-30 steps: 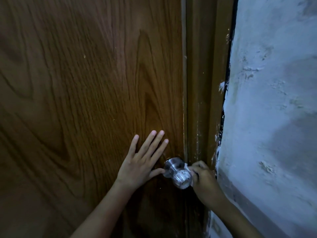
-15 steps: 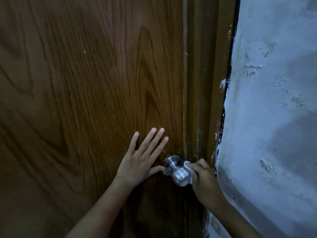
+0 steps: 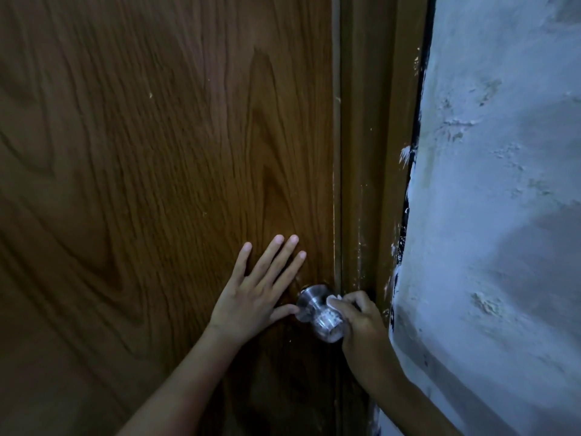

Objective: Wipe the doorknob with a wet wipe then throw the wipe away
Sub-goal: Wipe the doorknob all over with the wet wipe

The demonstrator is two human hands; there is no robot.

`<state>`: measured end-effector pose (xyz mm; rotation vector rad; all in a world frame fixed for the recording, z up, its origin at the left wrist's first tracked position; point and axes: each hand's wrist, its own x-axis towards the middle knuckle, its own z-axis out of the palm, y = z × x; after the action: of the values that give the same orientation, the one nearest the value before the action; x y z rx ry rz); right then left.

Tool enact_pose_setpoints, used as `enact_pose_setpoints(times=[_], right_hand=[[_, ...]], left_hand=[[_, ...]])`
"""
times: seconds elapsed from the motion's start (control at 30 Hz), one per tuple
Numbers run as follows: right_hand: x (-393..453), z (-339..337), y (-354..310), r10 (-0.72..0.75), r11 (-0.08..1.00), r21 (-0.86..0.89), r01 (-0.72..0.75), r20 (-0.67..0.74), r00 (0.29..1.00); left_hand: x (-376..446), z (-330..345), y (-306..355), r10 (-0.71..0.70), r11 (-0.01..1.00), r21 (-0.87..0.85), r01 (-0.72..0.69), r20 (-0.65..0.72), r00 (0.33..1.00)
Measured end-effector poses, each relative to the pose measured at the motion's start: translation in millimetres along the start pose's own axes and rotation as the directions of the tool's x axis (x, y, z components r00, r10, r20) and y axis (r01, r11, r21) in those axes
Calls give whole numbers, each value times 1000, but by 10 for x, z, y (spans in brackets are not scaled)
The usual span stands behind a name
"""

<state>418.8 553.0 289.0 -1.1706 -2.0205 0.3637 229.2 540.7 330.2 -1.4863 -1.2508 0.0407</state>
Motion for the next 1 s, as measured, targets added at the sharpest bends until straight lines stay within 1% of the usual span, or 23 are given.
enact_pose_setpoints(times=[0.1, 0.17, 0.27, 0.4, 0.5, 0.57, 0.67, 0.7, 0.8, 0.93, 1.0], right_hand=[[-61, 28, -18, -41, 997, -60, 39, -37, 998], [-58, 32, 32, -18, 1000, -1, 18, -70, 997], [-53, 54, 119, 43, 996, 77, -38, -60, 997], [-66, 63, 38, 38, 999, -4, -39, -46, 998], [-147, 53, -24, -16, 993, -120, 13, -17, 1000], [-195, 44, 5, -53, 986, -159, 50, -14, 999], [-166, 9, 79, -58, 998, -40, 57, -37, 998], [-126, 8, 99, -54, 998, -33, 52, -48, 997], [-51, 41, 72, -20, 997, -75, 19, -11, 1000], [-183, -3, -30, -108, 981, -154, 116, 59, 992], [-249, -4, 21, -151, 976, -150, 158, 55, 987]], left_hand=[[-3, 3, 3, 1, 1000, -1, -1, -1, 1000], [-1, 8, 2, 3, 1000, 0, -3, -2, 1000], [-3, 9, -1, 2, 1000, 12, -2, -3, 1000], [-5, 7, -3, 3, 1000, 26, -3, -10, 1000], [-7, 11, -3, 5, 1000, 20, -5, -17, 1000], [-7, 20, 4, 8, 1000, 16, -8, -23, 1000], [-6, 20, 12, 7, 1000, 19, -7, -15, 1000], [-5, 18, 10, 7, 1000, 20, -7, -13, 1000], [-10, 18, 10, 8, 1000, 25, -8, -17, 1000], [-9, 19, 14, 9, 999, 34, -8, -20, 1000], [-13, 18, 17, 9, 999, 38, -8, -19, 1000]])
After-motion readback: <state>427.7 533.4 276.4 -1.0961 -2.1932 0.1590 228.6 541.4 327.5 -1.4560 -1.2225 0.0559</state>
